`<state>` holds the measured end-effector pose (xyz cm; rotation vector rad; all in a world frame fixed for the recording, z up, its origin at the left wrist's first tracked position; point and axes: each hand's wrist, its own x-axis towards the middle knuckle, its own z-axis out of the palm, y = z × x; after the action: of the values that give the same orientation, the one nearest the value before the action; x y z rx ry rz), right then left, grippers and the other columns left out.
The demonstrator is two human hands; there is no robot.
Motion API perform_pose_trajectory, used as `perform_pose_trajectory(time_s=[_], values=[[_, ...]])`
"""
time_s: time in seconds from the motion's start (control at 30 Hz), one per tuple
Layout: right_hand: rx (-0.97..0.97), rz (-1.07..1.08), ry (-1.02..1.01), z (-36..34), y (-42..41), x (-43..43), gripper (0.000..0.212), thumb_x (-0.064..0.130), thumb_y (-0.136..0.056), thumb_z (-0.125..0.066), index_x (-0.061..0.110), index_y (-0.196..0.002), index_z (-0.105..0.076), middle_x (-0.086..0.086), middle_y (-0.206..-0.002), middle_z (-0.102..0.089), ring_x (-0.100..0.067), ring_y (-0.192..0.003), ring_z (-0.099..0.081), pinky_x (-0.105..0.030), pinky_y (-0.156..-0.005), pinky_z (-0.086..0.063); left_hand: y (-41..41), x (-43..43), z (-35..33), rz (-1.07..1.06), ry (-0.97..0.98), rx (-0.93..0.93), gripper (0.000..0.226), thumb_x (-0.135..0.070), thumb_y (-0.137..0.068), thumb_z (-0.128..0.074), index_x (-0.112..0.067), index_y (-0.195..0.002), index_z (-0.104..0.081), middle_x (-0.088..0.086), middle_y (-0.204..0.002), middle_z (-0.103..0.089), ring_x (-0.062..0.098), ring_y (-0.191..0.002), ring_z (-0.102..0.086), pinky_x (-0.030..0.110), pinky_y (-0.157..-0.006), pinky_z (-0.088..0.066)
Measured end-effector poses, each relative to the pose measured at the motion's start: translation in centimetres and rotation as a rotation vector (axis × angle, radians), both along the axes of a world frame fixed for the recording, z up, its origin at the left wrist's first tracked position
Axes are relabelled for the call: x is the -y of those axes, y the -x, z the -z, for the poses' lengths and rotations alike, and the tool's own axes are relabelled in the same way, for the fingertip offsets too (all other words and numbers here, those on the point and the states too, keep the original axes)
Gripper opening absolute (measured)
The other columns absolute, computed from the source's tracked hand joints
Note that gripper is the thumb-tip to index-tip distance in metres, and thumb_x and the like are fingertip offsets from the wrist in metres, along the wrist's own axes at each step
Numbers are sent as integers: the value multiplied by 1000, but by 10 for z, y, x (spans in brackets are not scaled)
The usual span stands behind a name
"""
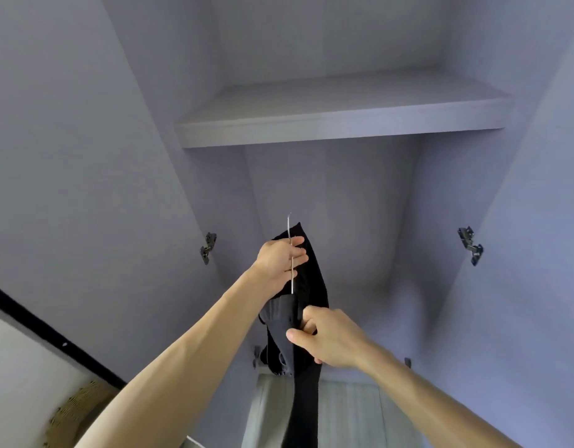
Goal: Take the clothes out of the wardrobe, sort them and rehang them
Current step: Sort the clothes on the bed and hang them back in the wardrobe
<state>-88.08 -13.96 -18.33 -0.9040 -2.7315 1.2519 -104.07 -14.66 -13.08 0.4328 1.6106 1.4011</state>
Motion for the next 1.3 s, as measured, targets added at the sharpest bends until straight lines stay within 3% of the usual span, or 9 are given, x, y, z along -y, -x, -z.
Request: perform_pose_trajectory(time_s=[0.3,0.43,0.6,0.83,1.03,1.1,1.17,1.23,1.3], values=[[-109,55,367,4,16,-12,13,20,-97,-57,13,-98,-46,-8,-100,-63,-18,-63,-69,-29,-59,-56,29,-2,-13,-3,-90,4,41,2,-98,-49,-9,-136,-54,12,-137,-54,29,-131,-53,39,-114,-37],[-222,71,564,-3,37,-17,24,15,-94,-64,1,-109,-53,-8,-96,-57,-18,-64,-61,-32,-61,-54,54,6,-25,-3,-101,-42,43,-1,-97,-53,-11,-138,-54,11,-138,-53,27,-125,-57,38,-112,-41],[-245,-8,824,-15,68,-17,42,17,-90,-72,12,-127,-54,2,-81,-54,-16,-64,-58,-27,-53,-50,98,16,-40,-78,-160,-18,42,4,-96,-50,-14,-134,-58,15,-135,-55,25,-118,-62,39,-110,-43],[-292,-55,844,-25,119,-30,19,5,-93,-66,6,-107,-54,-3,-73,-53,-13,-62,-55,-25,-57,-51,140,9,-47,20,-35,-141,63,-2,-97,-49,-26,-153,-35,5,-143,-50,23,-127,-54,37,-114,-38],[-257,-30,928,-13,164,-65,11,4,-93,-64,7,-101,-57,-1,-73,-54,-10,-62,-56,-24,-61,-53,180,-7,-66,-51,-173,-76,33,-5,-96,-49,-23,-118,-67,0,-117,-71,19,-102,-66,30,-90,-51],[-269,-5,929,-9,179,-80,11,3,-94,-64,8,-94,-54,-1,-73,-53,-10,-62,-56,-23,-60,-52,186,-18,-78,-44,-92,-386,29,-10,-97,-51,-24,-115,-68,-1,-113,-71,17,-101,-63,27,-87,-48],[-267,-7,924,-6,193,-94,19,2,-93,-64,11,-84,-49,-2,-70,-53,-11,-61,-55,-22,-58,-53,198,-24,-80,14,136,-983,33,-17,-94,-54,-28,-124,-65,-1,-129,-63,17,-114,-57,29,-99,-44],[-277,-26,910,-5,210,-105,25,1,-93,-64,11,-78,-46,-3,-65,-52,-11,-59,-55,-22,-57,-53,215,-18,-77,-7,429,-1575,46,-27,-94,-50,-29,-140,-53,4,-153,-43,23,-142,-34,47,-120,-19],[-304,-44,884,-9,229,-114,22,1,-92,-65,9,-83,-47,-4,-65,-51,-10,-58,-56,-22,-57,-53,234,-1,-70,-108,654,-1964,59,-34,-96,-44,-20,-153,-36,11,-164,-18,26,-153,-9,57,-116,11]])
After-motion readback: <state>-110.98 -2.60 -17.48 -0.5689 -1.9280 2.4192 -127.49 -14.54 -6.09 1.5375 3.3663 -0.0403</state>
